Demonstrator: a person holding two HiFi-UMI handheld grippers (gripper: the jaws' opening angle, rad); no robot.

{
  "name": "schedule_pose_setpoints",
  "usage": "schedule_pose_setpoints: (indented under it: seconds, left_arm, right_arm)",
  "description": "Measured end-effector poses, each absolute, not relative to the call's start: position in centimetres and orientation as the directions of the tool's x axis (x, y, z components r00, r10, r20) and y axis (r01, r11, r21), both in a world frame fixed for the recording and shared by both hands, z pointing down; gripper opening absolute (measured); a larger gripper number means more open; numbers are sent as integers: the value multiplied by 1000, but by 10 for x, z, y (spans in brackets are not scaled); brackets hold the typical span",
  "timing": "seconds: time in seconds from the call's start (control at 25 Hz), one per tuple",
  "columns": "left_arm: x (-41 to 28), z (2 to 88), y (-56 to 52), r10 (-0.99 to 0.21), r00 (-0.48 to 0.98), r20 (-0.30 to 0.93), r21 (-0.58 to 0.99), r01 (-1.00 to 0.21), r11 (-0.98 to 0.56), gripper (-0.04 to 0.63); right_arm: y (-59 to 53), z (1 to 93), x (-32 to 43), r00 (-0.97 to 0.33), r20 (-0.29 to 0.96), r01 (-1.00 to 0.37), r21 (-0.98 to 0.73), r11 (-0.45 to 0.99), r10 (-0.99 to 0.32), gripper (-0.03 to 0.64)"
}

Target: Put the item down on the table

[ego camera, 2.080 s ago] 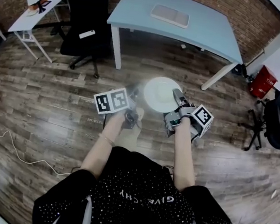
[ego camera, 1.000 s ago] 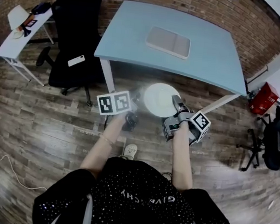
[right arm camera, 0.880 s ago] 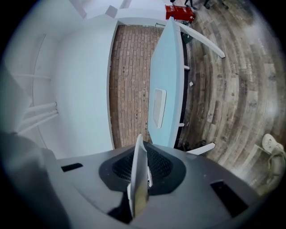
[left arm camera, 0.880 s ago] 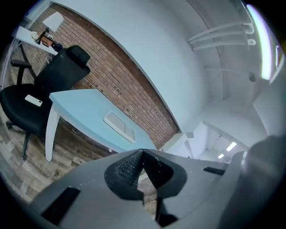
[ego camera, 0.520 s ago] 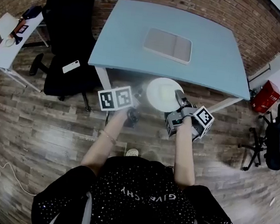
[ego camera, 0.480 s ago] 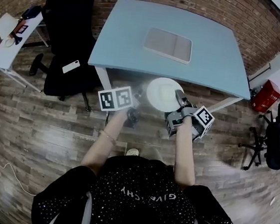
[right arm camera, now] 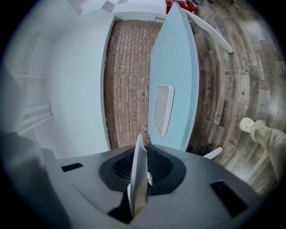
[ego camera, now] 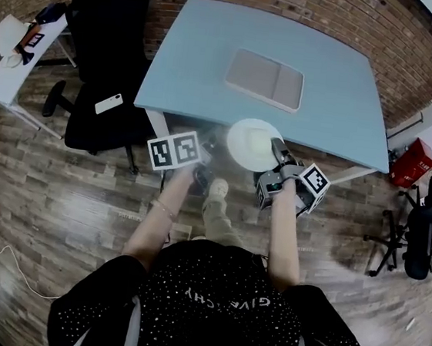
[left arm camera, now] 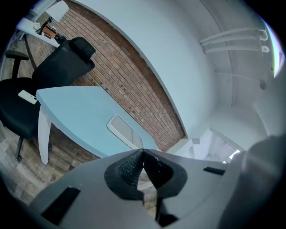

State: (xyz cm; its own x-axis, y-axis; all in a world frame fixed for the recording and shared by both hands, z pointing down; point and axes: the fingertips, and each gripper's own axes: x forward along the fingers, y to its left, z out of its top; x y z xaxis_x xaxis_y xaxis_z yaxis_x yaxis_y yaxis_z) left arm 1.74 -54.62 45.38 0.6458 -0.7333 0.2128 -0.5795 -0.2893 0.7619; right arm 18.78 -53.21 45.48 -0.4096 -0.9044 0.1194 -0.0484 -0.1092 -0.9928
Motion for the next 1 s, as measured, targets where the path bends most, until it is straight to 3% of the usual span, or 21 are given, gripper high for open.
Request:
schedule_pose_setpoints:
  seconds: [1.0]
  left_arm:
    - [57,457,-825,-716,660,228,750,-588,-304,11]
  right_arm:
    - [-815,465,221,-395,151,-93,-988,-124,-906,42]
